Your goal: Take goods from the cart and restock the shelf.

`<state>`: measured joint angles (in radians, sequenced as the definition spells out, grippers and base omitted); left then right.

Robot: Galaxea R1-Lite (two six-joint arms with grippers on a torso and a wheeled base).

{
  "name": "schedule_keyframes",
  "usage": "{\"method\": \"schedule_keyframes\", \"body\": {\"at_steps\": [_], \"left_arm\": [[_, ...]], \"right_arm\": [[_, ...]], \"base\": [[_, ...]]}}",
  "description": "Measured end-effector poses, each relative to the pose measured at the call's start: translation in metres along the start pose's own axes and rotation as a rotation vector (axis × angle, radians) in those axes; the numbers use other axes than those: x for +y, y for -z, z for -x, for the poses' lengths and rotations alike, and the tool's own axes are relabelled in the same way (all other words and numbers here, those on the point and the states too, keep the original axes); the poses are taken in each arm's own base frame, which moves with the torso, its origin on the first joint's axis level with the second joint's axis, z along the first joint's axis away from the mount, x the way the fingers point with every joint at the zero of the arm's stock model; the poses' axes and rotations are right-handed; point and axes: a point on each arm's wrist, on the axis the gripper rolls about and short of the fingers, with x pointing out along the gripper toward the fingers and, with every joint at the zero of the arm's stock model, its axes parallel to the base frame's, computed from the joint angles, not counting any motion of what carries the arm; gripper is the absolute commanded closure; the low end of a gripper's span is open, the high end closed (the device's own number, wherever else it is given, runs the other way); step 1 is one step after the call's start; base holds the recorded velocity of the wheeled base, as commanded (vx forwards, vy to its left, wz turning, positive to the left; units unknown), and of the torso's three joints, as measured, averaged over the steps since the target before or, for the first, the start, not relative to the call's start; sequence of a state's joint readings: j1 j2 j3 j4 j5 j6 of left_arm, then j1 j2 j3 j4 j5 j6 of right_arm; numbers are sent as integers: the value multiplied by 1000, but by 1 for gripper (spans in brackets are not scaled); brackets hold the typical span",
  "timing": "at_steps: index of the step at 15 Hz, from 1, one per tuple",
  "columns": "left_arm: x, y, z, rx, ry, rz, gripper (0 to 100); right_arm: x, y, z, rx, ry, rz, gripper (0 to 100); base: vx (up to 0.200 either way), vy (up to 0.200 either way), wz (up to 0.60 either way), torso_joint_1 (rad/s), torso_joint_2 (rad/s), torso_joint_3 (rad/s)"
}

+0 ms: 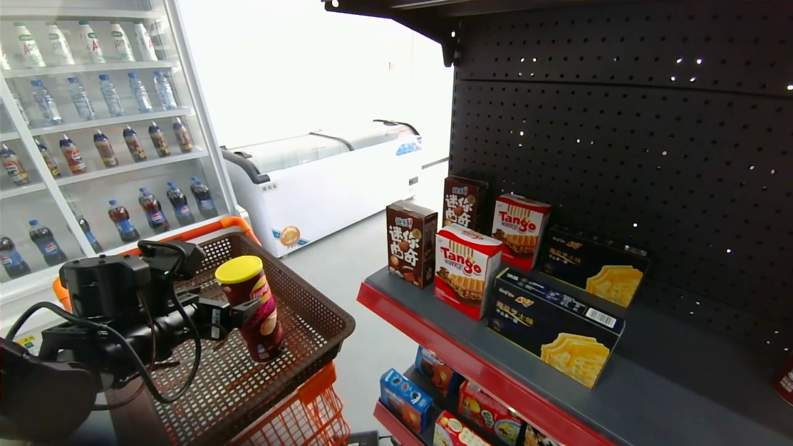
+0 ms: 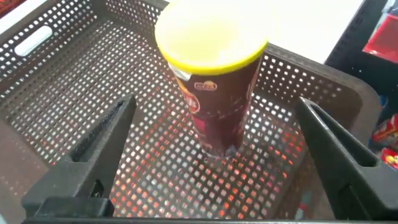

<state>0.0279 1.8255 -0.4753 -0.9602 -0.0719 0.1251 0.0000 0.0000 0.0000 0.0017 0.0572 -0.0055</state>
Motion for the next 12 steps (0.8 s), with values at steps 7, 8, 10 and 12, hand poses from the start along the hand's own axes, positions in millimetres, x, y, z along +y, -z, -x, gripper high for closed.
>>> {"method": "schedule_keyframes", "body": {"at_steps": [7, 8, 10, 12], "left_arm": [[-3, 13, -46, -58, 6, -9, 0], [-3, 16, -51, -63, 6, -10, 0], [-4, 23, -58, -57, 7, -10, 0], [-4, 28, -63, -68, 6, -11, 0]], "right_arm": [[0, 0, 0, 0, 0, 0, 0], [0, 0, 0, 0, 0, 0, 0], [0, 0, 0, 0, 0, 0, 0], [0, 0, 0, 0, 0, 0, 0]], "base": [[0, 0, 0, 0, 0, 0], [0, 0, 0, 0, 0, 0], [0, 0, 0, 0, 0, 0], [0, 0, 0, 0, 0, 0]]}}
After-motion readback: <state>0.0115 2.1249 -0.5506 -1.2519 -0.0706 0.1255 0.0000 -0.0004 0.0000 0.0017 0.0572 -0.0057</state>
